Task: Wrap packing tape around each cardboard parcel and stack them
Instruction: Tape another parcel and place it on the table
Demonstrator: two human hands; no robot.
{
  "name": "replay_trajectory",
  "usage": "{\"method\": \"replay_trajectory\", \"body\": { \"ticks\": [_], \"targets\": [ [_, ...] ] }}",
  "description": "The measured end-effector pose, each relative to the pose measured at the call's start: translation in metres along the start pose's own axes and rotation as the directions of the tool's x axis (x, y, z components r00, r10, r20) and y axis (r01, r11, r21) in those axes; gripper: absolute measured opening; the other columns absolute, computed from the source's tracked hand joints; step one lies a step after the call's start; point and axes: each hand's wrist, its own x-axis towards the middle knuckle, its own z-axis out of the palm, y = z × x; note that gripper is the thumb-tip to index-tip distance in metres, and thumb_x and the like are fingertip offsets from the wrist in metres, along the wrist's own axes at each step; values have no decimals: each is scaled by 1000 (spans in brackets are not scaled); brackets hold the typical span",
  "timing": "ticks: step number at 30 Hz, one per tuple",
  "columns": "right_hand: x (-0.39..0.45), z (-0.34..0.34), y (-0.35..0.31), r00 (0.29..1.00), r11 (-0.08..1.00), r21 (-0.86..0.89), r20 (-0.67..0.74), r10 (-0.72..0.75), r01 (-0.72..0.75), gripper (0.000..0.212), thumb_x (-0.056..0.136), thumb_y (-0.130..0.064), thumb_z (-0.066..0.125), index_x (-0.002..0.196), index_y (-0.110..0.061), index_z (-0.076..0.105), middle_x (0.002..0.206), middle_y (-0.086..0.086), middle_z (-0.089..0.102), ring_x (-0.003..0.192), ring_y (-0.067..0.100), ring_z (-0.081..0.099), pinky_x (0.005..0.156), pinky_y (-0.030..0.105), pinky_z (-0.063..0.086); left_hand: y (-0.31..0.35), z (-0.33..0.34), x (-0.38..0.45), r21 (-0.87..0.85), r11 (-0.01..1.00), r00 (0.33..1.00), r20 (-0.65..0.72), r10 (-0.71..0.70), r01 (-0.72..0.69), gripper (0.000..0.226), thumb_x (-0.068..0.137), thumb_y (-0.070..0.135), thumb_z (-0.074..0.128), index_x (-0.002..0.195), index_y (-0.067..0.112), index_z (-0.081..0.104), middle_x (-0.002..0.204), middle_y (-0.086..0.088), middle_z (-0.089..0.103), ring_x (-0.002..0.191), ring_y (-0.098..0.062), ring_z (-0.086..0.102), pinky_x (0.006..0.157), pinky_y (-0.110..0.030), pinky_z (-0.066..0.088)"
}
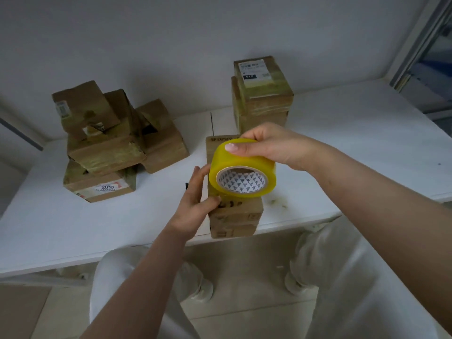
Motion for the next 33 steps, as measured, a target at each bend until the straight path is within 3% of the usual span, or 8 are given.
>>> {"method": "replay_trajectory", "body": {
  "ticks": [2,4,7,12,18,27,30,33],
  "targets": [
    [7,12,-6,1000,1000,12,18,16,-16,81,51,-71,67,99,-6,73,90,7,76,87,24,73,86,38,57,3,-5,0,66,997,998,45,-32,29,89,66,54,81,142,42,38,150,1,41,139,-21,39,105,-50,45],
    [10,18,-10,998,1000,21,62,21,-22,71,53,-70,66,95,-14,74,90,3,76,86,19,73,86,36,57,2,-9,1,6,998,995,66,-68,68,99,57,50,89,141,33,39,137,3,54,127,-18,52,98,-44,52],
    [10,21,-14,998,1000,-28,64,12,-10,66,58,-67,65,91,-11,74,88,7,75,85,21,73,84,36,56,-2,-14,2,-7,996,992,83,-91,92,95,61,44,89,140,37,38,132,4,57,121,-17,57,92,-46,55],
    [1,-8,-13,999,971,-236,-44,10,-20,83,64,-71,70,86,9,65,69,13,60,62,25,57,64,32,43,2,-14,0,-10,996,990,116,-82,84,78,73,26,80,133,49,35,139,2,42,115,-24,57,61,-17,54],
    [-22,-28,34,978,905,-372,-92,186,-207,53,83,-50,68,88,2,72,87,19,71,70,20,64,65,27,48,5,-18,8,56,995,982,167,-87,79,91,60,50,86,135,57,35,143,10,36,126,-25,49,95,-47,53],
    [-12,-7,77,955,921,-253,-92,282,-296,40,84,-52,66,85,-13,73,84,5,70,73,14,65,60,23,47,6,-20,9,112,990,983,153,-97,81,93,62,50,86,137,57,33,146,13,31,130,-22,44,98,-45,52],
    [-12,-5,80,957,930,-227,-87,277,-290,41,84,-51,67,83,-10,73,82,7,69,73,16,66,59,23,47,12,-20,8,253,967,987,143,-76,37,95,62,55,84,140,53,28,145,17,27,134,-19,36,102,-41,49],
    [-12,-3,79,958,932,-224,-97,269,-284,43,84,-51,67,86,-8,73,84,8,69,75,19,66,62,25,50,26,-14,11,486,874,995,67,-68,27,104,55,82,67,142,46,25,153,13,18,143,-23,22,110,-51,39]
  ]
}}
